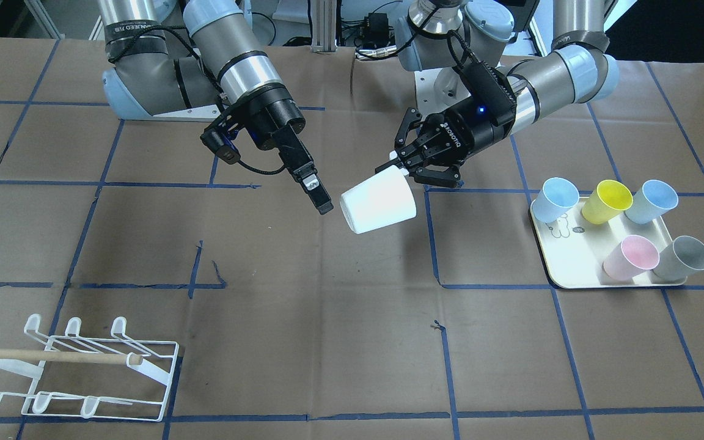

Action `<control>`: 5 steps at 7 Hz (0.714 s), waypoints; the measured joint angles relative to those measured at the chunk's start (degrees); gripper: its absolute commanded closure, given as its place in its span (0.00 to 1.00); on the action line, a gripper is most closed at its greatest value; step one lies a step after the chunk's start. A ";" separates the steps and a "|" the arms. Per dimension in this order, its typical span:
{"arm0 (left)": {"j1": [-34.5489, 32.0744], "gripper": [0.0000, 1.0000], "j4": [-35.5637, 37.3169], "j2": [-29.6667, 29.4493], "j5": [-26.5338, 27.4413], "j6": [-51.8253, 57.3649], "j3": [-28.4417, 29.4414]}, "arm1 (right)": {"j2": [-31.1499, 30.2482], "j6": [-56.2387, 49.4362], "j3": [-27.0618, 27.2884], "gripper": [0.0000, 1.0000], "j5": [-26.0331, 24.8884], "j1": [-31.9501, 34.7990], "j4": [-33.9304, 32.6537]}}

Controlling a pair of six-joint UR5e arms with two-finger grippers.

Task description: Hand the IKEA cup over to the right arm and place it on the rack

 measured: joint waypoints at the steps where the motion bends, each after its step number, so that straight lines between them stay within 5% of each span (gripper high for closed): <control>1: 0.02 0.98 0.00 0.03 0.00 -0.01 -0.03 | 0.06 0.40 -0.26 0.00 -0.19 0.33 0.06; 5: -0.17 0.97 0.00 0.22 0.01 -0.01 -0.15 | 3.95 2.81 -4.41 0.00 -1.27 3.51 0.14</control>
